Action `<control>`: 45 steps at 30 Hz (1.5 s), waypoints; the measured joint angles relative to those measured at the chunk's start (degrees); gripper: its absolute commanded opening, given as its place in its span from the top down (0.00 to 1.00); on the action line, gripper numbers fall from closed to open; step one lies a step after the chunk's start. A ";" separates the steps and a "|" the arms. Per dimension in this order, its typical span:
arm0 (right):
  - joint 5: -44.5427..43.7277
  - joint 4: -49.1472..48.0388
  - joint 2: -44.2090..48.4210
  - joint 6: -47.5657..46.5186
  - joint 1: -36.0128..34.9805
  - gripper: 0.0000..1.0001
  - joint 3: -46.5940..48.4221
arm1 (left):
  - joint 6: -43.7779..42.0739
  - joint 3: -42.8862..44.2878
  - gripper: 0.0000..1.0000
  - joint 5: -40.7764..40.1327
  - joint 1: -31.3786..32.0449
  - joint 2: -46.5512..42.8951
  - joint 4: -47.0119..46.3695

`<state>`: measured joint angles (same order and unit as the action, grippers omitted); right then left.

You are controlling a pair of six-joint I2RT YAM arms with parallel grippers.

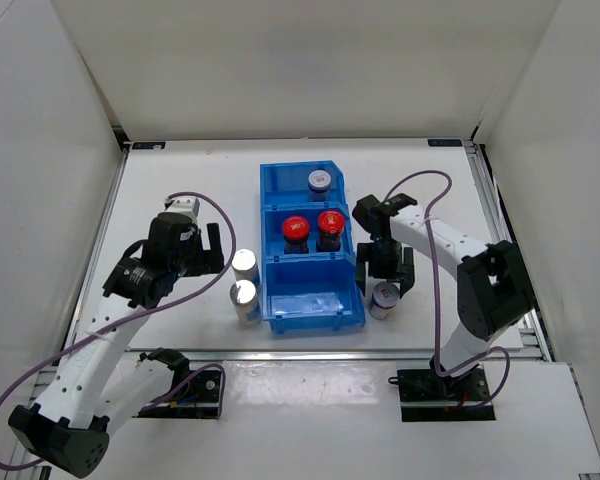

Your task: Organize the condiment bottles

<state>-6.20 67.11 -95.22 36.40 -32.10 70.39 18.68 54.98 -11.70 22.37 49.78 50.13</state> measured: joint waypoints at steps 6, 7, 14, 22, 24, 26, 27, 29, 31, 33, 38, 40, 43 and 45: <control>0.87 -0.13 -0.79 1.03 1.16 0.51 -0.15 | -0.66 0.00 0.00 -0.42 0.00 -0.44 0.00; 1.01 -0.15 -0.79 0.98 1.36 0.55 -0.15 | -0.70 0.00 0.00 -0.50 0.00 -0.52 0.00; 0.70 0.52 -1.62 1.01 2.54 0.82 1.20 | -0.87 0.00 0.00 -0.83 0.00 -0.61 -0.02; -2.21 3.91 -2.89 0.76 3.65 1.00 14.29 | -0.87 0.00 0.00 -0.94 0.00 -1.20 -0.02; -3.45 5.33 -3.04 0.68 4.09 1.00 18.88 | -0.87 0.00 0.00 -0.94 0.00 -1.29 -0.02; -4.70 6.10 -3.10 0.57 4.50 1.00 23.26 | -0.87 0.00 0.00 -0.94 0.00 -1.46 -0.02; -5.38 6.58 -3.17 0.26 4.68 1.00 25.35 | -0.87 0.00 0.00 -0.94 0.00 -1.55 -0.02; -6.40 7.39 -3.63 -0.81 4.85 1.00 29.44 | -0.98 0.00 0.00 -0.94 0.00 -1.68 -0.02; -7.04 7.56 -4.15 -2.58 5.01 1.00 33.22 | -1.25 0.00 0.00 -0.94 0.00 -1.70 -0.02; -7.13 7.61 -5.53 -4.79 5.05 1.00 37.70 | -1.31 0.00 0.00 -0.94 0.00 -1.75 -0.02; -4.48 6.82 -13.99 -10.51 5.07 1.00 52.39 | -1.51 0.02 0.00 -0.98 0.00 -2.16 0.09; -2.78 6.23 -19.06 -12.59 5.07 1.00 59.58 | -1.53 0.44 0.00 -1.27 0.00 -1.88 0.76; 0.70 4.22 -26.29 -14.67 5.07 1.00 69.11 | -1.66 2.84 0.00 -1.77 0.00 -0.02 2.89; 2.69 2.40 -29.59 -15.45 5.07 1.00 73.07 | -1.68 3.98 0.00 -2.01 0.00 1.01 3.43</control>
<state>-3.51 69.52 -124.81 20.95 -27.03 143.46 16.99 58.96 -13.72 22.37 50.78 53.56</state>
